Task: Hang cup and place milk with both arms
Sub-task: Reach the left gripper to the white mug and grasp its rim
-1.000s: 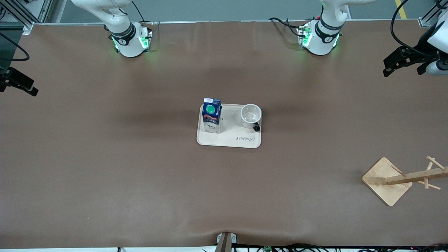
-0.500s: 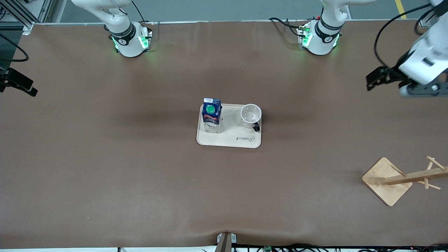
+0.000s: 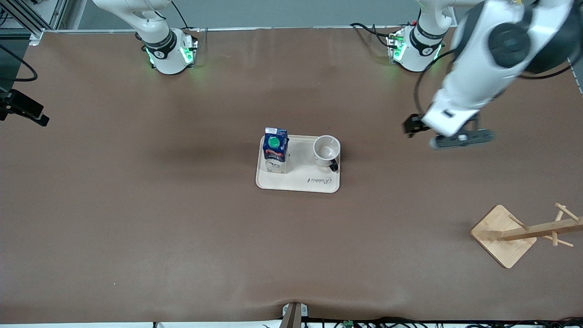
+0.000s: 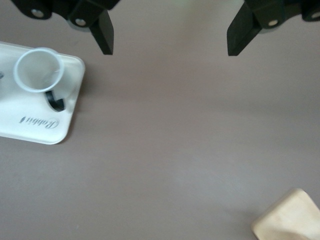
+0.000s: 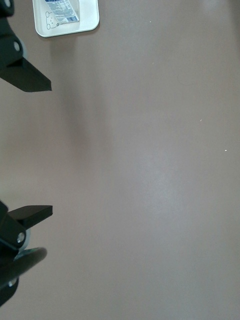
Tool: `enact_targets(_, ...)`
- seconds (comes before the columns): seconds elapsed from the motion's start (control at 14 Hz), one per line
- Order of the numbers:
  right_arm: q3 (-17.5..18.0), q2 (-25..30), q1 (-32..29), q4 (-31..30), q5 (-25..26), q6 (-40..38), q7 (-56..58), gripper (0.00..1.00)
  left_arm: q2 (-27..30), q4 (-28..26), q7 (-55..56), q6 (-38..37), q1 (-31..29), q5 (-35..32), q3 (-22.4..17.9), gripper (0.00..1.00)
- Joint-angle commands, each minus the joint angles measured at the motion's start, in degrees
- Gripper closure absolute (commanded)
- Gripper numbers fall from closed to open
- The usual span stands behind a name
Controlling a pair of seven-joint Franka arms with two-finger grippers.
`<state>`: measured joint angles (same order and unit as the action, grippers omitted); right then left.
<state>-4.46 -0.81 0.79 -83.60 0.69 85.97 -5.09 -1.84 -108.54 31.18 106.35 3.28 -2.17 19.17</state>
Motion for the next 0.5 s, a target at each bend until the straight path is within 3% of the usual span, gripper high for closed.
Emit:
enact_targets(0.0,0.16,-0.68,0.09,1.42,0.46,-0.27,-0.53,0.0,-3.77,-2.54,7.83,6.82,-0.2,-0.46,3.67,0.0)
enact_targets(0.21,0.24,-0.77,-0.27,1.42,0.37,-0.27,-0.53,0.0,-5.98,-7.89,13.71,15.69,0.58,-0.46,6.23,0.0)
enact_targets(0.43,0.16,-0.77,-0.35,1.42,0.37,-0.27,-0.45,0.0,-8.09,-13.79,22.15,26.07,4.09,-0.38,6.32,0.0)
